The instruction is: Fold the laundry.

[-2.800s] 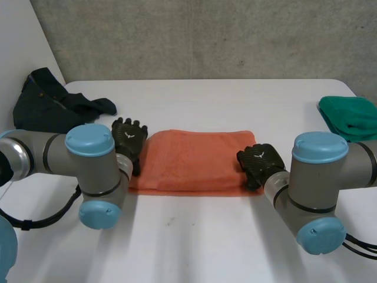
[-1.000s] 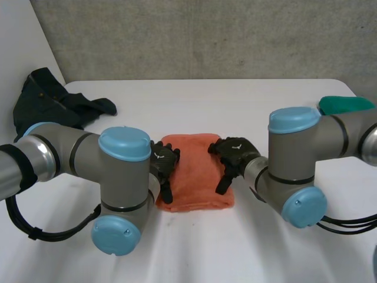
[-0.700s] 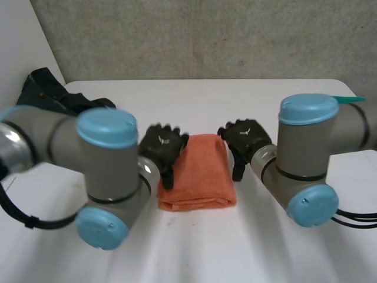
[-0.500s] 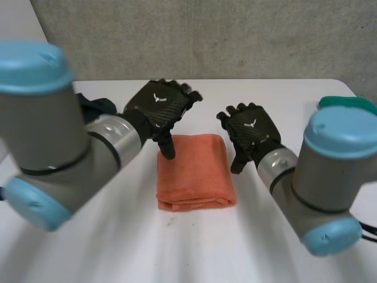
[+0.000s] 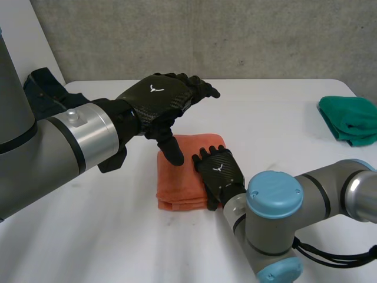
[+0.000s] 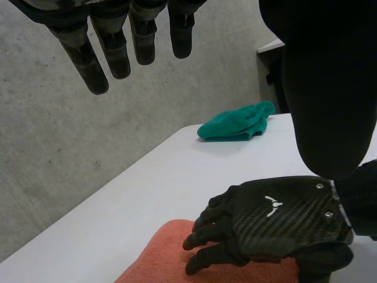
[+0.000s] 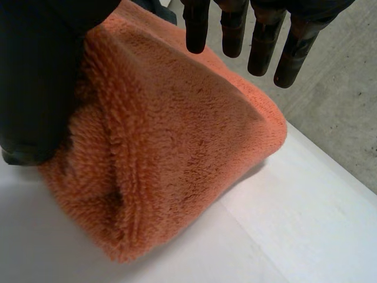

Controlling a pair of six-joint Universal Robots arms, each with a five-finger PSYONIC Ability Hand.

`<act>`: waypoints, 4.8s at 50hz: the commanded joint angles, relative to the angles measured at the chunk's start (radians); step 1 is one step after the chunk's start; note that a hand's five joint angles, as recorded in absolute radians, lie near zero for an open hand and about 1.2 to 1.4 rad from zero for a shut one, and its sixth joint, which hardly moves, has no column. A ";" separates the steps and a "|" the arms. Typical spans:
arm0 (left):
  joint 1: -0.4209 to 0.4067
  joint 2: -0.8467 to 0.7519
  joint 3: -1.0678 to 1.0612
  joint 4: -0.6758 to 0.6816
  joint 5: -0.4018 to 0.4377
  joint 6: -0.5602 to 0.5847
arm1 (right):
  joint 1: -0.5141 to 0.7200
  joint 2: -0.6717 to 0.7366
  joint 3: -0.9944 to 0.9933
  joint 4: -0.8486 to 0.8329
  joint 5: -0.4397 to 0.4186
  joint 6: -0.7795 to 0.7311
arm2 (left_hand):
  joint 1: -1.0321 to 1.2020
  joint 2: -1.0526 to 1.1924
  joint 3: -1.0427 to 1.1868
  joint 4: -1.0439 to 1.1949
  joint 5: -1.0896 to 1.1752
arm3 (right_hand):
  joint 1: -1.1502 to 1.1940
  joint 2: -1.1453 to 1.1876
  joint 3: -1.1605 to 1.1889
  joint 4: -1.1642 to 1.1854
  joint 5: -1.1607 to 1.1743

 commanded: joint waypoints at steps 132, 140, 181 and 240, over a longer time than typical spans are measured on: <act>0.026 0.007 0.010 0.016 0.000 -0.110 | -0.070 0.288 -0.573 0.255 -0.150 -0.050 | 0.098 0.087 0.078 0.087 0.070 | 1.229 1.175 1.181 1.160 1.168; 0.026 0.007 0.008 0.016 0.000 -0.118 | -0.299 0.130 -0.418 0.297 -0.241 -0.174 | 0.098 0.087 0.078 0.087 0.070 | 1.229 1.175 1.181 1.160 1.168; 0.026 0.006 0.008 0.016 0.000 -0.144 | -0.842 0.366 -1.329 0.280 -0.504 0.002 | 0.098 0.087 0.078 0.087 0.070 | 1.229 1.175 1.181 1.160 1.168; 0.027 0.033 0.006 0.042 -0.006 -0.159 | -0.983 0.043 -1.025 0.561 -0.226 -0.314 | 0.081 0.069 0.061 0.069 0.053 | 0.007 -0.047 -0.041 -0.061 -0.054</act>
